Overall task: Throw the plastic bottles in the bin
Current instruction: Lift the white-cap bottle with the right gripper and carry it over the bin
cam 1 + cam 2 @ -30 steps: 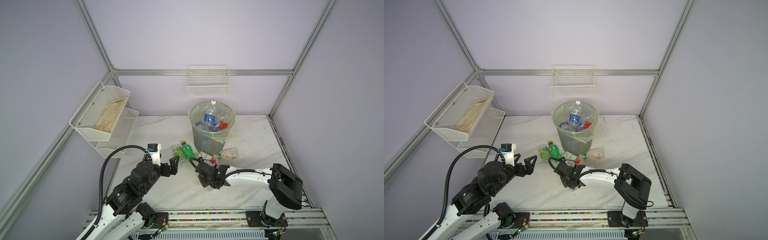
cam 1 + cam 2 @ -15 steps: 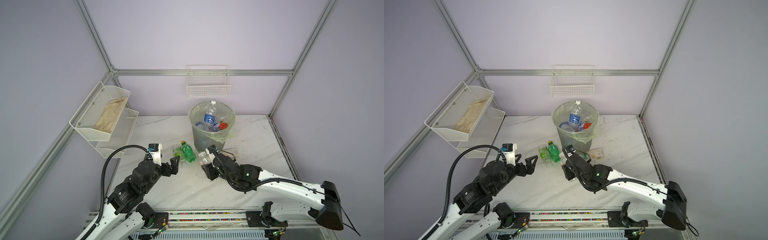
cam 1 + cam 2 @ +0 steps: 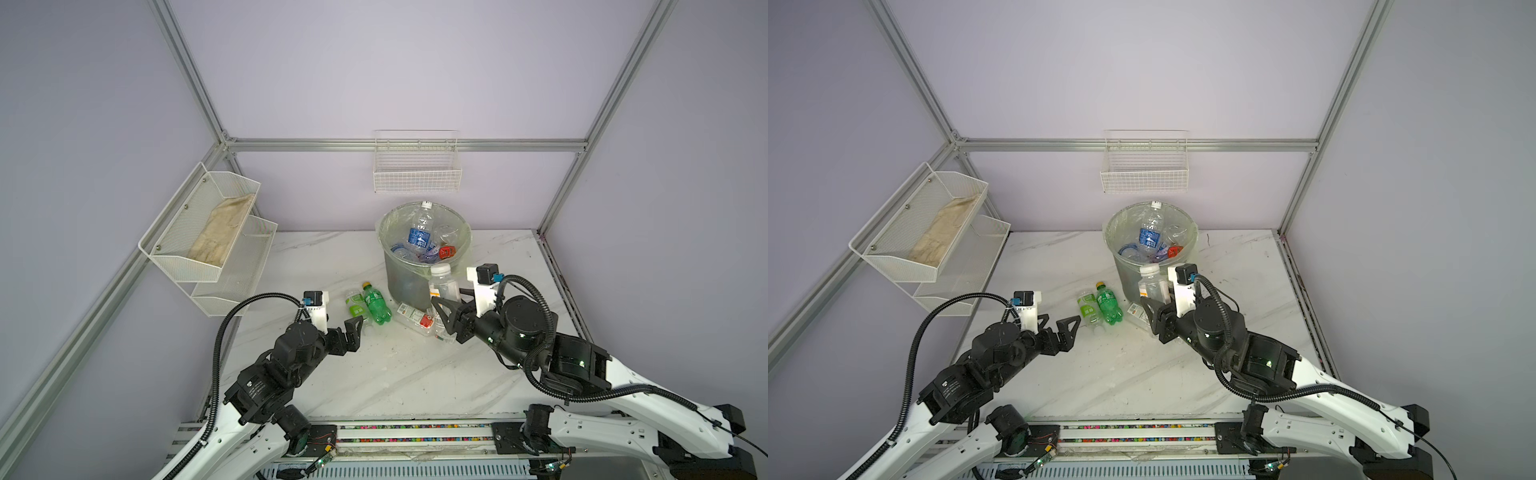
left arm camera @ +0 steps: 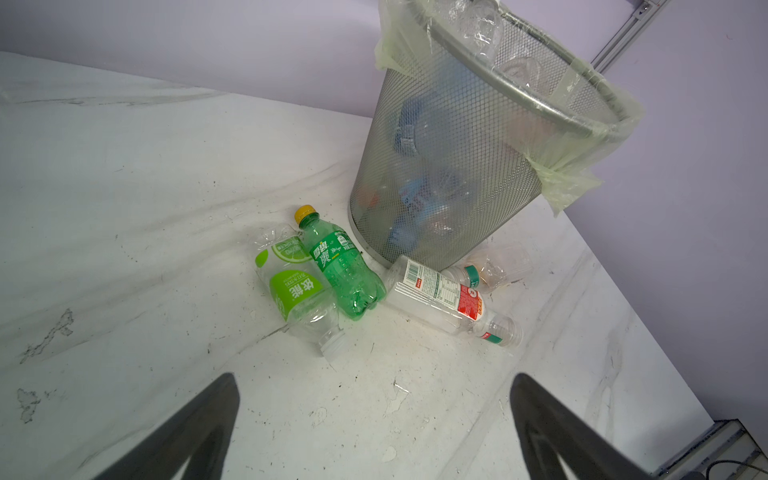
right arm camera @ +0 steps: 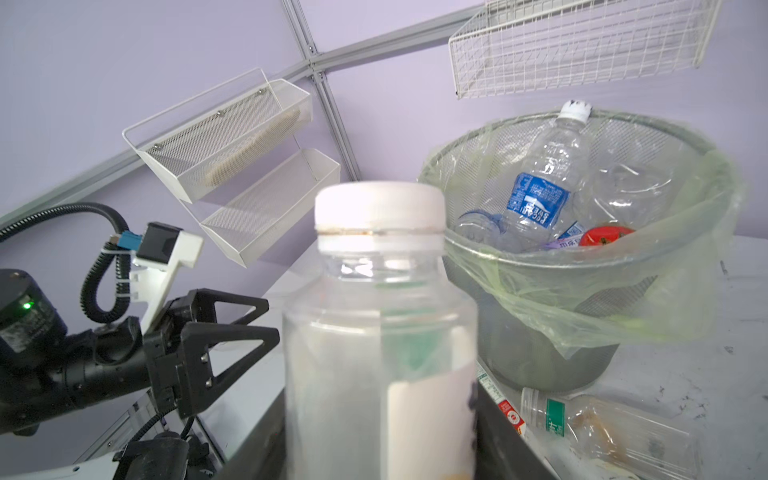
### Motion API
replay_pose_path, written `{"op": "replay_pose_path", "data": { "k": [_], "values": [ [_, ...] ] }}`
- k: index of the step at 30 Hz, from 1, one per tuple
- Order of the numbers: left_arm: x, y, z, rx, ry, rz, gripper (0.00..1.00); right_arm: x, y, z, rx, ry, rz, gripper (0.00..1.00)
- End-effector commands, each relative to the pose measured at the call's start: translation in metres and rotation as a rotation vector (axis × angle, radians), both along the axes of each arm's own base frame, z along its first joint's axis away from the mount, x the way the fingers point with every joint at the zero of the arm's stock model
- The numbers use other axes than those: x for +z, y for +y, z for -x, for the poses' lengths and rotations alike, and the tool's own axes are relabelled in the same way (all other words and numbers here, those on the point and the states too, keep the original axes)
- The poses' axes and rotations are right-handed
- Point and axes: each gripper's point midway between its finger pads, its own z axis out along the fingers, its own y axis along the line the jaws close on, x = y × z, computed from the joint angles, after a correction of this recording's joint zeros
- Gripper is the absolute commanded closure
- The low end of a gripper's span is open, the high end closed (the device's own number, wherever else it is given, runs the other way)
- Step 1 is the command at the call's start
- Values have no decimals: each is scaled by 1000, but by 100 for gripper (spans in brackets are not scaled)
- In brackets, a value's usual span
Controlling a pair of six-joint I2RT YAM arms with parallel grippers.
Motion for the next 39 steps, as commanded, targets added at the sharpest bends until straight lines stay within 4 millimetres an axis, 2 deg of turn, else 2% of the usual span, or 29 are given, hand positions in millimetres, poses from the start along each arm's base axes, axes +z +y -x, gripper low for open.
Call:
{"op": "replay_pose_path", "data": {
  "k": [1,13,18,24,31,33,38,39],
  "values": [
    [-16,-5,0,-4,27,40,0,24,-9,-1,-27,-67,2,72],
    [-44,-10,7,-17,106,73,0,72,-10,-12,-87,-172,10,73],
    [-46,-12,8,-25,113,78,0,80,-13,-26,-178,-179,50,73],
    [-47,-13,8,-30,116,80,0,94,-7,-42,-241,-217,102,73],
    [-44,-13,9,-37,105,80,0,113,-6,-84,-252,-225,94,73],
    [-43,-13,9,-38,102,81,0,113,-4,-98,-243,-216,94,73],
    [-43,-13,9,-39,102,77,0,99,1,-140,-223,-167,99,72],
    [-43,-13,9,-40,102,76,0,85,5,-153,-223,-139,114,72]
  ]
}}
